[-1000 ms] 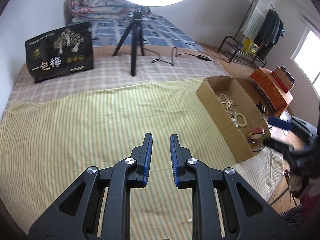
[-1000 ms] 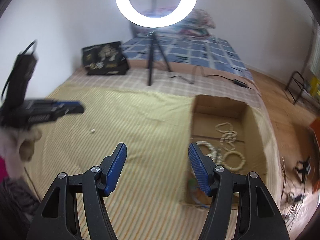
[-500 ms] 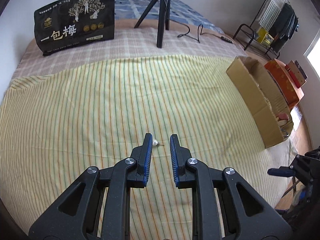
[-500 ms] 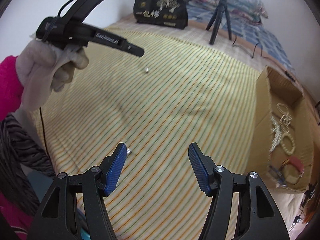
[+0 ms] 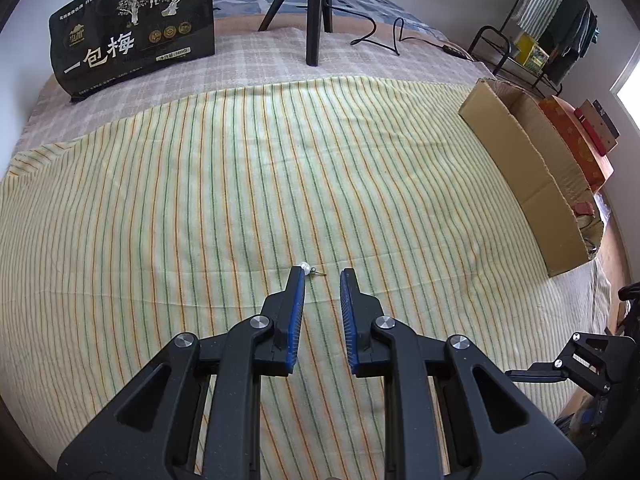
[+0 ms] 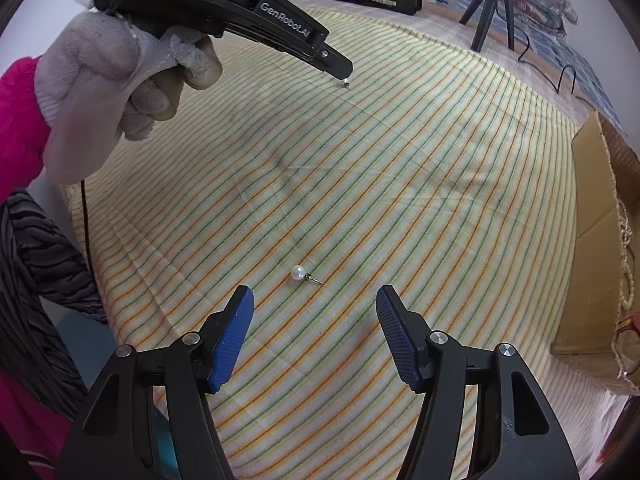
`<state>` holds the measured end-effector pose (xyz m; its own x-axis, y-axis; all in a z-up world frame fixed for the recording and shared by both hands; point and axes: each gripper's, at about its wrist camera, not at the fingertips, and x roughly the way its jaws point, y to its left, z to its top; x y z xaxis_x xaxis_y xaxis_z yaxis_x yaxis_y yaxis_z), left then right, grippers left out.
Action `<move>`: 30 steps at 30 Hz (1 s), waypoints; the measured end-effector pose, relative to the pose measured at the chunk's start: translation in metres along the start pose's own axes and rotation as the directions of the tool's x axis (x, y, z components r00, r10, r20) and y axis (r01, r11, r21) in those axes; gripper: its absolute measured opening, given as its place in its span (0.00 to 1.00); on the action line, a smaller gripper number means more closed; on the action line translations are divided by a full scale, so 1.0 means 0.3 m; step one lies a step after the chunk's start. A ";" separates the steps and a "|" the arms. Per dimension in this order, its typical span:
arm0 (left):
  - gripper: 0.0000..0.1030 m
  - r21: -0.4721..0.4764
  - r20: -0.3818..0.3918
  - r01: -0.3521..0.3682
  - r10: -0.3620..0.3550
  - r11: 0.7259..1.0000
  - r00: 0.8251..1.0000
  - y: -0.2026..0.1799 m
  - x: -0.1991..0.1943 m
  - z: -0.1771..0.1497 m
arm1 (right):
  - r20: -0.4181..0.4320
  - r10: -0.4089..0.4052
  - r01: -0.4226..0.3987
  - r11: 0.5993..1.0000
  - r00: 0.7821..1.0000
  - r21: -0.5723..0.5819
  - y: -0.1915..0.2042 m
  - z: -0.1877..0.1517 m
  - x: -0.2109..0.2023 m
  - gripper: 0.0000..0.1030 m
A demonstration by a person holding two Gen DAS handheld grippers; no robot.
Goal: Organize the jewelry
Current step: 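Move left gripper to one pearl stud earring while right gripper approaches the other, then close left gripper on its pearl earring while right gripper grasps the other earring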
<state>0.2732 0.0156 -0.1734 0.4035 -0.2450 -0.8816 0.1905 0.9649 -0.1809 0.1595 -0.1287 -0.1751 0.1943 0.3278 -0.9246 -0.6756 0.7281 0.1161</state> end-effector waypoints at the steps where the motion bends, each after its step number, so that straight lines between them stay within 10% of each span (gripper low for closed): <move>1: 0.16 0.002 -0.001 -0.003 0.003 1.000 1.000 0.001 0.004 -0.003 | -0.009 0.010 -0.010 1.000 1.000 0.021 -0.004 0.004 0.011 0.57; 30: 0.16 0.059 0.008 -0.074 0.074 0.996 0.997 -0.014 0.102 -0.008 | -0.003 -0.061 0.061 0.998 0.998 0.009 0.039 -0.007 0.055 0.14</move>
<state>0.2825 0.0044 -0.2007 0.4238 -0.1739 -0.8889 0.2126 0.9731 -0.0890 0.1533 -0.1159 -0.1897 0.2328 0.2812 -0.9310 -0.6564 0.7517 0.0629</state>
